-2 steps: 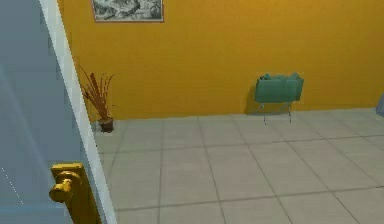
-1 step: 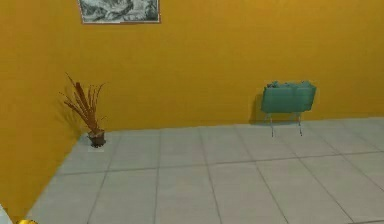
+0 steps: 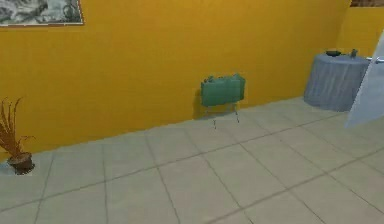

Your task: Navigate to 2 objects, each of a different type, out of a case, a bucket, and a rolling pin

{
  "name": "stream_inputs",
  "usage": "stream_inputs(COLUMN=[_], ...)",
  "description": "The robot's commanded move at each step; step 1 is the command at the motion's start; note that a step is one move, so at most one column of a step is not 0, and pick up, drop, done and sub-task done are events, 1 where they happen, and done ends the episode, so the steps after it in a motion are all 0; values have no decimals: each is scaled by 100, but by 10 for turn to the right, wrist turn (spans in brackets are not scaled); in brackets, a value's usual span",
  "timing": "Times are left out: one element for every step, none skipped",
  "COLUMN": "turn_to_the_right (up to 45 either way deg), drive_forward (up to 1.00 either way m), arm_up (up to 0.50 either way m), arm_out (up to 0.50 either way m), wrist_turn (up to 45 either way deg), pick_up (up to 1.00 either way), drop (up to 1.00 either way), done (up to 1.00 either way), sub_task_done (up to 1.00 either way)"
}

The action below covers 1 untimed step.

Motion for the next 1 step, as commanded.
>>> stream_inputs(turn_to_the_right=[0], drive_forward=[100], arm_up=[0], arm_out=[0], wrist_turn=[0], pick_up=[0], drop=[0], done=[0], sub_task_done=[0])
